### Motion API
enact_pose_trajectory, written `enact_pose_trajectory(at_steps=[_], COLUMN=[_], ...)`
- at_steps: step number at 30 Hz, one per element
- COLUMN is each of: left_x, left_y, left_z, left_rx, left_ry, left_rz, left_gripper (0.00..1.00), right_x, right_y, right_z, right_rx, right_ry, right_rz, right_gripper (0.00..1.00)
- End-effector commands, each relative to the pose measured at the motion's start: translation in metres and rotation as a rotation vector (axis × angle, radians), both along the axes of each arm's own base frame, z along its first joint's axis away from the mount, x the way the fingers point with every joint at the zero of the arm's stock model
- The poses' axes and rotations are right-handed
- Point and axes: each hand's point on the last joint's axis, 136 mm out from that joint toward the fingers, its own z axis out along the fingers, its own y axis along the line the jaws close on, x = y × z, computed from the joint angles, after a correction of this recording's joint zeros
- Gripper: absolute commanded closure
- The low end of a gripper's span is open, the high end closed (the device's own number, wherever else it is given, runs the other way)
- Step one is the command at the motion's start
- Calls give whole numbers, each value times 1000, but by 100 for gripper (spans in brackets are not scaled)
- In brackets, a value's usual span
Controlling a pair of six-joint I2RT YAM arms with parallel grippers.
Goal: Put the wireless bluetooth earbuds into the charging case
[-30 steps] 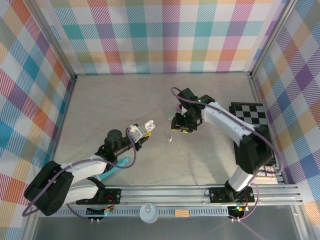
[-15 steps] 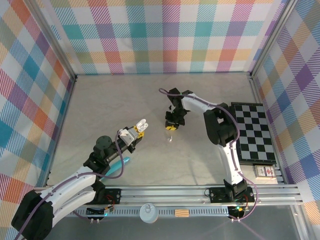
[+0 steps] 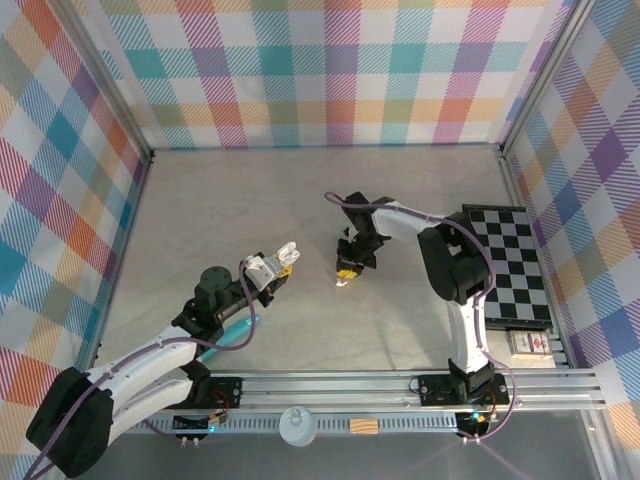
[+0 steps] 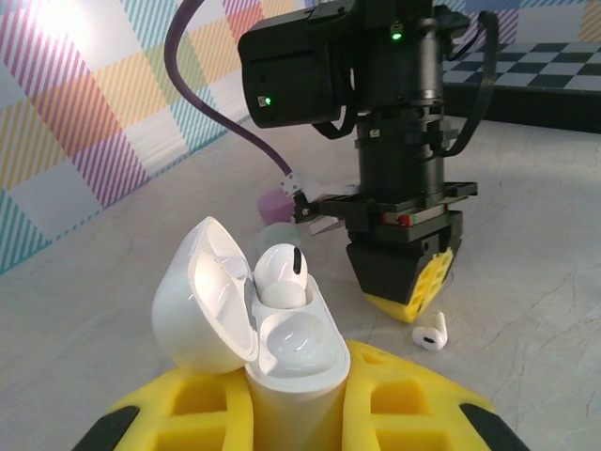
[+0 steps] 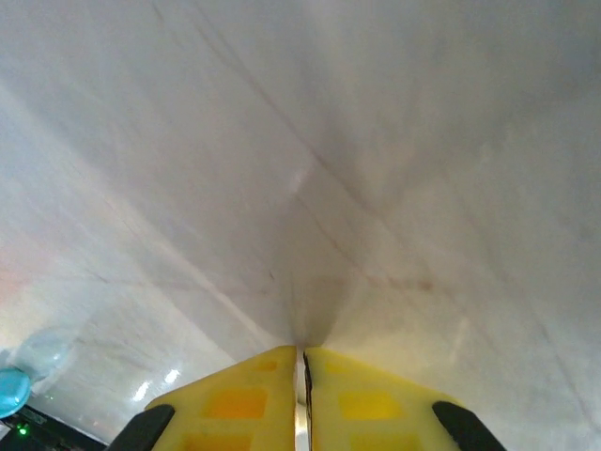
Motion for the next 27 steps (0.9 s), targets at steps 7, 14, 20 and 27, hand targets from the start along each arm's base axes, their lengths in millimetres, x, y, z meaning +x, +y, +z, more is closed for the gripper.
enact_pose_trajectory(at_steps=[7,14,20,27], left_x=[3,0,-4,-4], left_y=[-4,-4,-4,-3], left_z=[33,35,34,33], left_rx=[-45,-49,-46,-38], left_ry=[-92,-100,-97,-94], left_rz=[-24,-30,-47,-39], left_gripper=[100,100,100,100], right_x=[-27,-3,4,9], right_y=[-6,1,18,27], right_z=[21,47,33,23], right_rx=[-10,22,29,-32], right_ry=[4,-142,-48,-82], right_rz=[-23,85,170,366], right_gripper=[87,73,52,50])
